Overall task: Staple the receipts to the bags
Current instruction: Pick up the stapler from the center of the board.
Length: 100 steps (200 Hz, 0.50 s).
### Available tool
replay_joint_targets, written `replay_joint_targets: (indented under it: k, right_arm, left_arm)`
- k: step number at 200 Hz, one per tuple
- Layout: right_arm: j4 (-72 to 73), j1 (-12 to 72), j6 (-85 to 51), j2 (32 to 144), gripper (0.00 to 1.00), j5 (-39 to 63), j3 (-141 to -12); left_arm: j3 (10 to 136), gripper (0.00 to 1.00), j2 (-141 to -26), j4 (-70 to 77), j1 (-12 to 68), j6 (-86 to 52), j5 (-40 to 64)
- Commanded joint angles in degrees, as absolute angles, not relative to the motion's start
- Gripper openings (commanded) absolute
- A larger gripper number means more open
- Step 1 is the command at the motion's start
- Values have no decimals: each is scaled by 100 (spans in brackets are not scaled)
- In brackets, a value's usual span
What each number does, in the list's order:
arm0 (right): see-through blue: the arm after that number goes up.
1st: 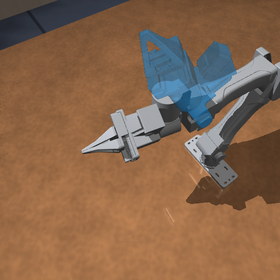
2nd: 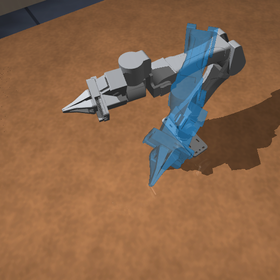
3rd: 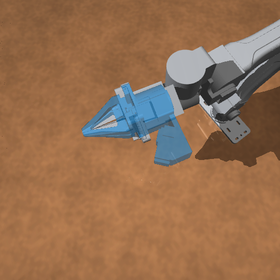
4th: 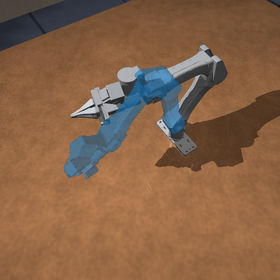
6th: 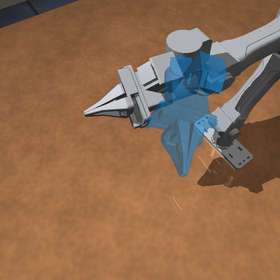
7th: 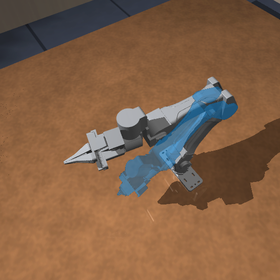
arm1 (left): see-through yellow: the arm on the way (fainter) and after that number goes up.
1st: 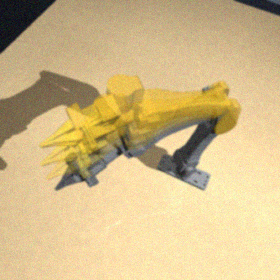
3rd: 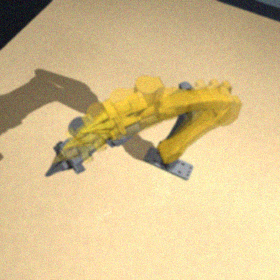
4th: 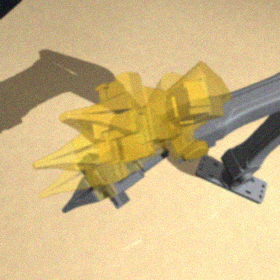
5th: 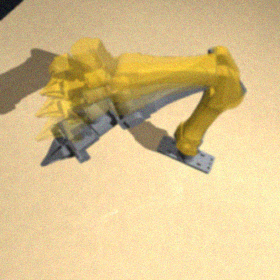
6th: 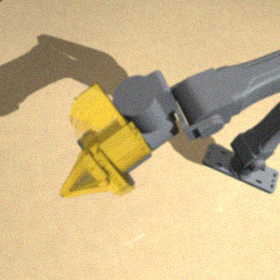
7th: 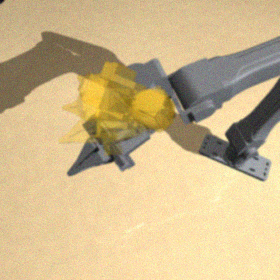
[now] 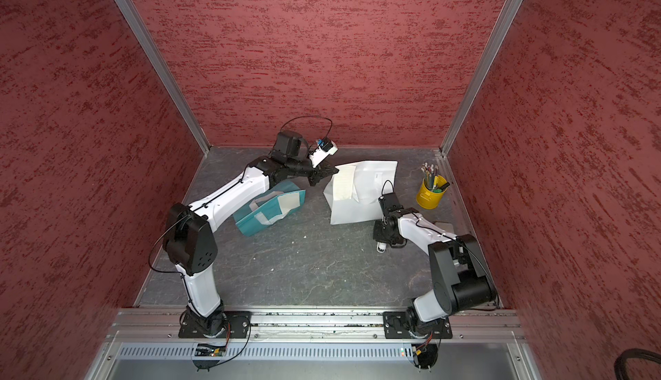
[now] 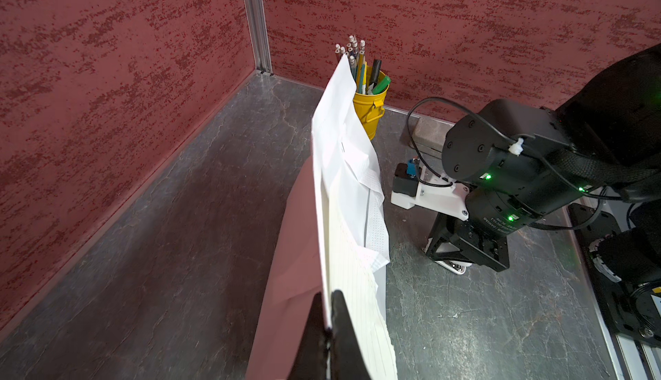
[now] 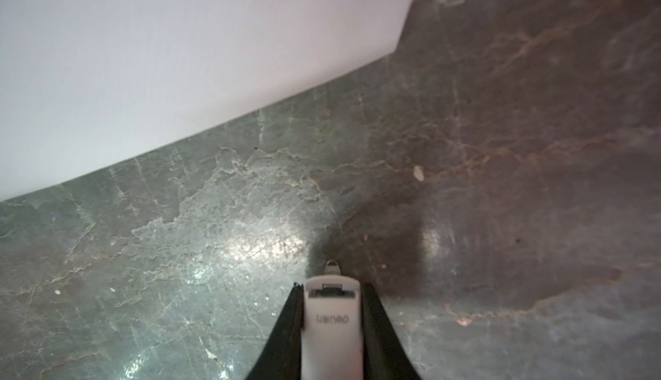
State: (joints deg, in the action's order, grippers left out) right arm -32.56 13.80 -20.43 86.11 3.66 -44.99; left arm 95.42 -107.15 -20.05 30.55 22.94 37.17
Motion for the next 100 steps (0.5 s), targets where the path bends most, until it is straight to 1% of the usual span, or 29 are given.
replay_joint_targets:
  k: [1,7,37,60,74,86,100]
  right_arm:
    - [-3230,1415,-2055,8362,0,325,-4632]
    - [-3190,1414,-2048,8358,0,337,-4643]
    - [-2595,1424,-1969,7527,0,647,-4661]
    - [-1336,1471,-2047,6509,0,471,-4500]
    - [-323,1477,-2203,5997,0,361,-4328]
    - [511,1495,-2320,5734,0,373,-4257]
    - [1215,1533,-2474,5676,0,206,-4271]
  left_arm:
    - [9418,0,-10468,-1943,3065,2382,3675]
    - [9398,0,-10451,-1919,3067,2369,3665]
    - [9184,0,-10338,-1640,3109,2276,3522]
    - [9016,0,-10237,-1501,3179,2288,3314]
    - [8937,0,-10192,-1447,3214,2317,3217]
    - [8847,0,-10143,-1349,3225,2311,3166]
    - [8760,0,-10101,-1229,3252,2295,3113]
